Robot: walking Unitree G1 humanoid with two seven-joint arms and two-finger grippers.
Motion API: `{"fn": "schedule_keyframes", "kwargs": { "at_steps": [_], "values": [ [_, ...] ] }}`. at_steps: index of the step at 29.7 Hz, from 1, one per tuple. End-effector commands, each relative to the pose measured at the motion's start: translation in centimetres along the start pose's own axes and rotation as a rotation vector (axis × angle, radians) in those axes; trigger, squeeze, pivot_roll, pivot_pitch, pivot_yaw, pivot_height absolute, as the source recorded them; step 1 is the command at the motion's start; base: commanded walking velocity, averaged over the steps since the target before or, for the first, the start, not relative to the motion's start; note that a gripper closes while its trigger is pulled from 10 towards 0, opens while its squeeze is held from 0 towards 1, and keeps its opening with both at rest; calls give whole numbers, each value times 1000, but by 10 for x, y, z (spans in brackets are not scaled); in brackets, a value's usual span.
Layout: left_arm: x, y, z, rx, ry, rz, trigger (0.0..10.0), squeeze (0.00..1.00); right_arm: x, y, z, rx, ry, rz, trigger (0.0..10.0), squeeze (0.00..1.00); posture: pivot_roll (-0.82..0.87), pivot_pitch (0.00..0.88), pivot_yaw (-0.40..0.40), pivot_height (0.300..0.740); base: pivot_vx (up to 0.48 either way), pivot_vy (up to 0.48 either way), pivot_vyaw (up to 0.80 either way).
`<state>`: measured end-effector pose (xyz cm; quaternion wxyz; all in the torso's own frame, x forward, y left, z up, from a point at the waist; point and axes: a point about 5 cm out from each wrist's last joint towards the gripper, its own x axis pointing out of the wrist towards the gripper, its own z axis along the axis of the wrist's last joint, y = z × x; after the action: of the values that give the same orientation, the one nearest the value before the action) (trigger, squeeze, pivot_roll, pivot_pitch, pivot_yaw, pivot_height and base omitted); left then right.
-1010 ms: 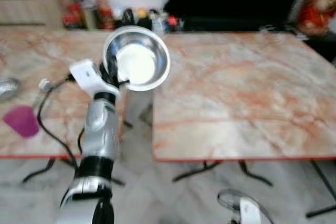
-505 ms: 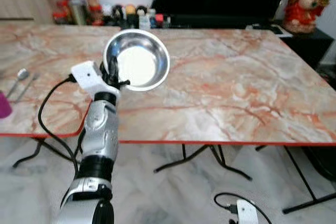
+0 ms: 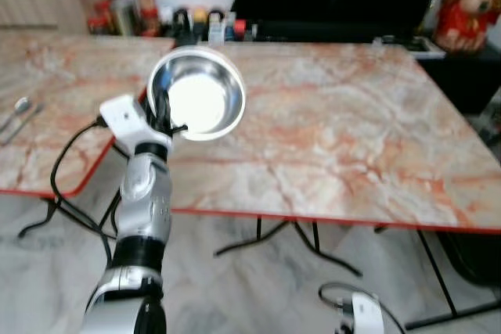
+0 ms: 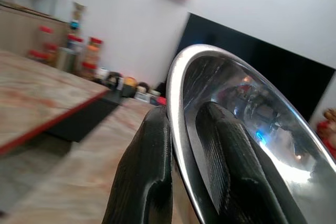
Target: Setting the table
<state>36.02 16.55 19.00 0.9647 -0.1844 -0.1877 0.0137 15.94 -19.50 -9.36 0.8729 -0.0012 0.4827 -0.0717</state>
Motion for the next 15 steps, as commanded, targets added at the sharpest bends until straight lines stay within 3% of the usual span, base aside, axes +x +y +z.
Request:
{"fn": "schedule_keyframes", "kwargs": {
  "at_steps": [1, 5, 15],
  "values": [
    [3, -13, 2, -10, -9, -45, 10000, 0, 0, -8, 0, 15, -2, -23, 10000, 0, -26, 0, -4, 740, 262, -360, 0],
    [0, -11, -5, 2, 40, -65, 10000, 0, 0, -9, 2, 15, -9, -25, 10000, 0, -29, 0, -7, 740, 256, -333, 0],
    [-15, 3, -30, -11, 198, -82, 10000, 0, 0, -10, 5, 13, -17, -25, 10000, 0, -24, 0, -15, 740, 0, 0, 0]
  ]
}}
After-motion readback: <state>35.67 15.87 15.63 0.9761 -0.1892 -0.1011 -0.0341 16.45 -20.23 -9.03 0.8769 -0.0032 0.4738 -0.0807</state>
